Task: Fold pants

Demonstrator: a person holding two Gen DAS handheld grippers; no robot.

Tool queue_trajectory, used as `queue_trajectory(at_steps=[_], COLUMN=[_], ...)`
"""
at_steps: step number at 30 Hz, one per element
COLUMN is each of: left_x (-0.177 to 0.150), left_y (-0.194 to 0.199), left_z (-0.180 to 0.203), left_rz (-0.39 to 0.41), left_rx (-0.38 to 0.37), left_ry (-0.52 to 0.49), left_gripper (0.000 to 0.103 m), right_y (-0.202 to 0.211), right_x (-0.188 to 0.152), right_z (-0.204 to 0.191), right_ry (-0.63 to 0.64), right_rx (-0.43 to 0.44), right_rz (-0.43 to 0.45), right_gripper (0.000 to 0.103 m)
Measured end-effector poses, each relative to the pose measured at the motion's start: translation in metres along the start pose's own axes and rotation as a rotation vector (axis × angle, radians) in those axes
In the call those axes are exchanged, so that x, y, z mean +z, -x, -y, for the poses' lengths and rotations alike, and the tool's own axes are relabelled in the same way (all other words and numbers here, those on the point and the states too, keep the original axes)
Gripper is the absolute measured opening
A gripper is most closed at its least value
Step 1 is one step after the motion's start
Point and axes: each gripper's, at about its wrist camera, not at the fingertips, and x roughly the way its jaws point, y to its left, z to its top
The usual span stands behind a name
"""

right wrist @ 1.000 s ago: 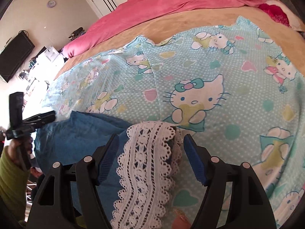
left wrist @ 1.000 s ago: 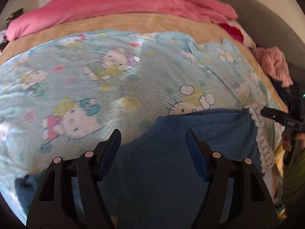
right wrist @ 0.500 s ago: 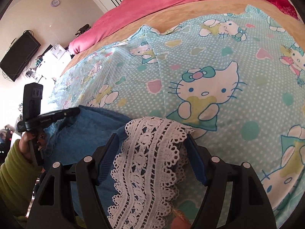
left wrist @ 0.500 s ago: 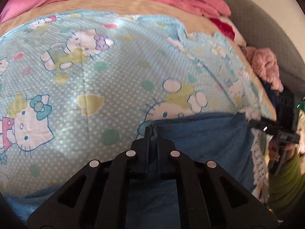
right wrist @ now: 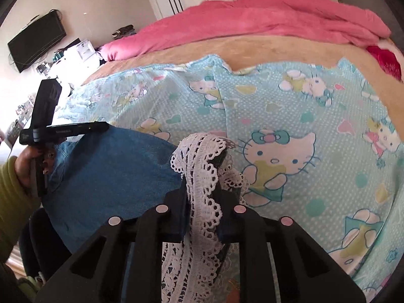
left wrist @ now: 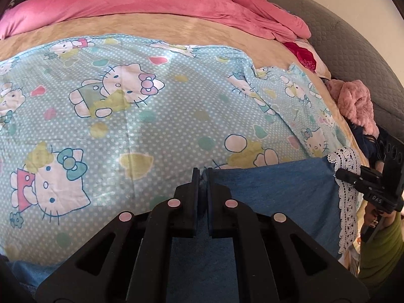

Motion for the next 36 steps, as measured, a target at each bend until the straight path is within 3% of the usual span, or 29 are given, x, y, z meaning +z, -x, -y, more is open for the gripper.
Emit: queue_trajectory(at_steps=[2, 4, 9, 11, 17, 22, 26, 30, 36], left_x=[-0.003, -0.007, -0.015, -0.021, -0.055, -0.094, -0.119, -0.134, -0.142], left_y=[-0.004, -0.007, 0.024, 0.044, 0.092, 0.109, 0.116, 0.117, 0.124], left_z=[0.001, -0.001, -0.007, -0.007, -0.010, -0.023, -0.039, -0.051, -0.065], left_rz=[-0.009, -0.014, 0.057, 0.094, 0.138, 0.131, 0.128, 0.126, 0.142], left_rx=[0.037, 0.061, 0.058, 0.083, 0.183, 0.263, 0.292, 0.359, 0.371], left_ry=[-0.030, -0.040, -0.005, -0.016, -0.010, 0.045, 0.113, 0.142, 0.202], left_gripper=[0.001, 0.003, 0.011, 0.022, 0.041, 0.042, 0.053, 0.061, 0.065], right_y=[-0.012, -0.020, -0.003, 0.006, 0.023, 0.029, 0.032, 0.032, 0.034], right_x=[-0.006, -0.014, -0.030, -0.037, -0.055, -0.068, -0.076, -0.083, -0.093], right_z=[0.005, 0.012, 0.026, 0.026, 0.018, 0.011, 0.002, -0.008, -0.019], right_ry=[-0.031, -0.064, -0.164, -0.177, -0.219, -0.242, -0.238, -0.233, -0.243], right_rx=[-0.004, -0.038, 0.006, 0.015, 0.031, 0.015, 0.005, -0.010, -0.003], right_rz=[-0.076, -0.118, -0.083, -0.077, -0.079, -0.076, -0.091, -0.106, -0.111], right_gripper=[0.021, 0.049, 0.057, 0.057, 0.058, 0.058, 0.058, 0.058, 0.059])
